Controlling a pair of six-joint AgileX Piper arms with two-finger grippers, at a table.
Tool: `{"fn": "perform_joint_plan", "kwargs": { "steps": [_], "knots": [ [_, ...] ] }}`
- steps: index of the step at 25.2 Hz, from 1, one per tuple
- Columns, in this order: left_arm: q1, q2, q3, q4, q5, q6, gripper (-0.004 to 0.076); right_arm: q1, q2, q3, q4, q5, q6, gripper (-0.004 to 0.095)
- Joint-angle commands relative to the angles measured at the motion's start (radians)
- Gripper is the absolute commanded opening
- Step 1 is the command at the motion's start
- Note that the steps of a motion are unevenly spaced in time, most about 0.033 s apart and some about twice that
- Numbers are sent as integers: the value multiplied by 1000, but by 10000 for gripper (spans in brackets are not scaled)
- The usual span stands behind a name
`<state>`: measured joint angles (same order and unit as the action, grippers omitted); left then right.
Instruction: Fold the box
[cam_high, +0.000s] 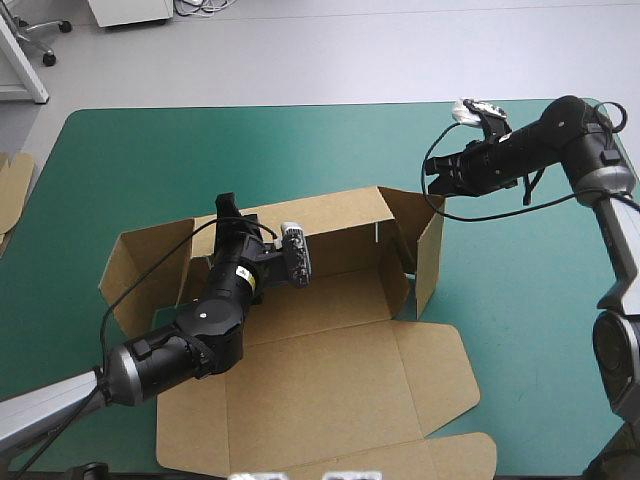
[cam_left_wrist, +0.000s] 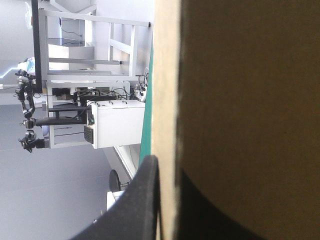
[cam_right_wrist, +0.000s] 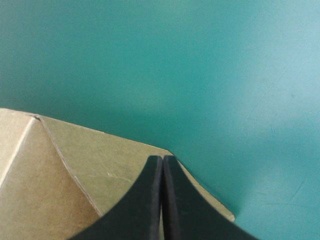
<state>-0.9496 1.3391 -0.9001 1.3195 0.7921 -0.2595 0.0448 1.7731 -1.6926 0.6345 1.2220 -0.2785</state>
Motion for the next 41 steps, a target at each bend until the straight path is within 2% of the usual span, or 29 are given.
{"fn": "perform_joint_plan", "kwargs": {
  "steps": [1, 10, 13, 18, 23, 30, 41],
  "knots": [
    [-7, -18, -18, -1, -6, -15, -15, -8, -56, -29, 42, 5, -15, -32],
    [-7, -18, -18, -1, -6, -21, -15, -6, -83, 8, 60, 4, -31, -32],
    [-7, -18, -18, -5, -6, -24, -15, -6, -135, 117, 69, -74, -57, -32],
    [-7, -18, -18, -16, -6, -32, -15, -6, -196, 218, 134, -119, -126, -31],
    [-7, -18, -18, -16, -6, -33, -15, 14, -235, 311, 146, -175, -176, -32],
    [-7, -18, -18, -16, -6, -36, -14, 25, -289, 419, 170, -226, -236, -31],
    [-7, -18, -18, -16, -13, -40, -15, 25, -390, 561, 295, -292, -404, -32]
  ]
}}
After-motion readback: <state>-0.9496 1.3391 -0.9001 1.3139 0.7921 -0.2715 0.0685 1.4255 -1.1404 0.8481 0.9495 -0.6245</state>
